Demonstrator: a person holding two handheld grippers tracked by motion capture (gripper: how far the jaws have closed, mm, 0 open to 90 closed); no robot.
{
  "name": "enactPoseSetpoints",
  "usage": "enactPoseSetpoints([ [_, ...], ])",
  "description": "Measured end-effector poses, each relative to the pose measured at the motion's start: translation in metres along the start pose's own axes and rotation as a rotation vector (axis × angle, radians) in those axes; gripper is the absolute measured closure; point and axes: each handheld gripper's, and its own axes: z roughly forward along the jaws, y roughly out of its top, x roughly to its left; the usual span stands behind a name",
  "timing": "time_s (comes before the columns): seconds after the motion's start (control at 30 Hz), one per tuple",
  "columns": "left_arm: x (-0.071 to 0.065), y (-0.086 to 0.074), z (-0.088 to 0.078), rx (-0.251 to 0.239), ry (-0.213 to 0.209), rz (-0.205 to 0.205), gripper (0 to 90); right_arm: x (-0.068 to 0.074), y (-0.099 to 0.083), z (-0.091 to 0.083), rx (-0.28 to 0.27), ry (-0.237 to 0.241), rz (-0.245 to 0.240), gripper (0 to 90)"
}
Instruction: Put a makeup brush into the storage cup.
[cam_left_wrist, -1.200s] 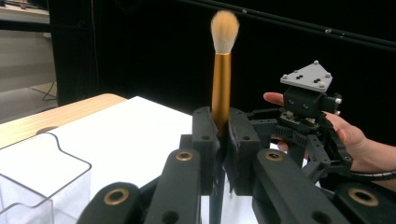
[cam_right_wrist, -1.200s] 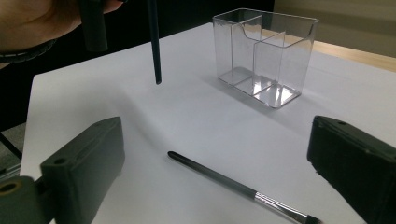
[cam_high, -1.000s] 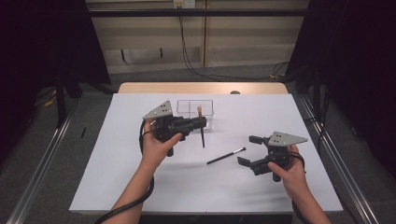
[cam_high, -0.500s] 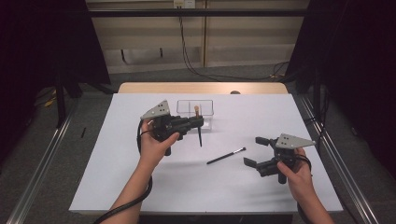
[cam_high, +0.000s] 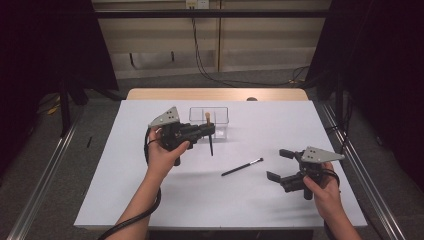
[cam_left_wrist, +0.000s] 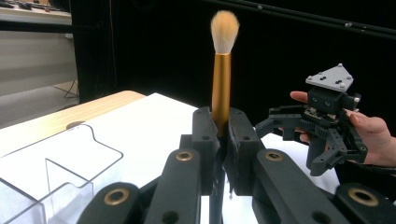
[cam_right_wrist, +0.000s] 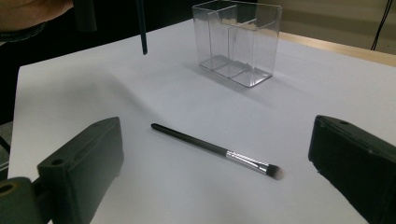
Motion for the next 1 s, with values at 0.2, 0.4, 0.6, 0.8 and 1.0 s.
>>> enactPoseSetpoints([
  [0.2,0.001,0.001,-0.002,-0.002,0.007,0.005,83.5,-0.002,-0.004,-0.005,-0.002,-0.013,0.005,2.7],
  [0.4,0.003,0.001,-0.005,-0.003,0.017,0.009,83.5,-0.003,-0.009,-0.010,-0.010,-0.017,0.013,2.6],
  [0.6,0.005,0.001,-0.007,0.002,0.027,0.008,83.5,-0.005,-0.015,-0.012,-0.015,-0.015,0.021,2.7],
  [0.8,0.007,0.003,-0.009,-0.001,0.034,0.009,83.6,-0.005,-0.019,-0.014,-0.023,-0.016,0.021,2.7],
  [1.0,0.011,0.005,-0.013,-0.003,0.048,0.009,83.5,-0.005,-0.022,-0.015,-0.026,-0.011,0.016,2.7],
])
